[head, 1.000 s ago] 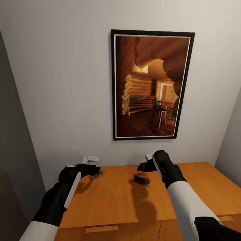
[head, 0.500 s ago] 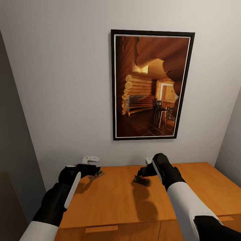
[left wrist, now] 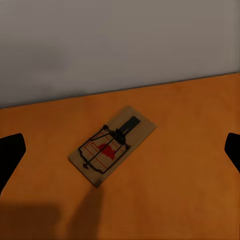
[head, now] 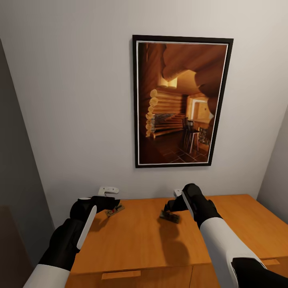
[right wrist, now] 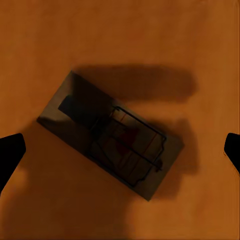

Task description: Take the four mousetraps from the cabinet in the bathroom and place them on the bathroom floor. Make sure all four end up on the same floor surface, and ensure that at least two of them are either under or directly next to the same bathroom sink.

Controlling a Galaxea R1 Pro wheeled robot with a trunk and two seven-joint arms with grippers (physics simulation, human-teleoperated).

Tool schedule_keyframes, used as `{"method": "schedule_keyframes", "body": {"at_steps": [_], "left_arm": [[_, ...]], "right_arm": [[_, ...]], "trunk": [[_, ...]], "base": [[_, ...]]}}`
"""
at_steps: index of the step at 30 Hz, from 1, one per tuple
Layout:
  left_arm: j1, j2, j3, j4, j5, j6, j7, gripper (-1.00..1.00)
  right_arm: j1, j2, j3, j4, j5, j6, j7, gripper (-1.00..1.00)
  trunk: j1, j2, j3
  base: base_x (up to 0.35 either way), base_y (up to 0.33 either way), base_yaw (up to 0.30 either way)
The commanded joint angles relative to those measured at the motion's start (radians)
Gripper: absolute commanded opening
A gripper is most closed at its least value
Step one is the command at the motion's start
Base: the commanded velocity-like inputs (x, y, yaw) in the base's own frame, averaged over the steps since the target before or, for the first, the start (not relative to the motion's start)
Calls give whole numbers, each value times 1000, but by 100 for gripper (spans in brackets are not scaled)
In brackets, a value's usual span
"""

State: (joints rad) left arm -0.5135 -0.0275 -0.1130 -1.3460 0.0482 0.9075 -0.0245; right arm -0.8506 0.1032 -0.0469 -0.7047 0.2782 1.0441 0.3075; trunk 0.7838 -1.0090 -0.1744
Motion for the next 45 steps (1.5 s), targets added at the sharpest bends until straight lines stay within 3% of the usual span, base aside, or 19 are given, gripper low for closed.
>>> {"method": "schedule_keyframes", "body": {"at_steps": [1, 12, 34, 45], "left_arm": [[-1, 0, 0, -1, 4, 4, 1, 100], [-1, 0, -1, -1, 4, 3, 0, 100], [-1, 0, -1, -1, 4, 4, 0, 100], [-1, 0, -1, -1, 4, 4, 0, 100]], "right_arm": [[-1, 1, -5, -2, 10, 3, 8, 100], [-1, 1, -5, -5, 10, 3, 8, 100], [-1, 7, 0, 10, 7, 3, 7, 100], [-1, 12, 1, 74, 9, 3, 8, 100]], "trunk": [[0, -1, -2], [0, -1, -2], [0, -1, -2], [0, -1, -2]], "base": [[121, 0, 0], [150, 0, 0], [12, 0, 0], [0, 0, 0]]}}
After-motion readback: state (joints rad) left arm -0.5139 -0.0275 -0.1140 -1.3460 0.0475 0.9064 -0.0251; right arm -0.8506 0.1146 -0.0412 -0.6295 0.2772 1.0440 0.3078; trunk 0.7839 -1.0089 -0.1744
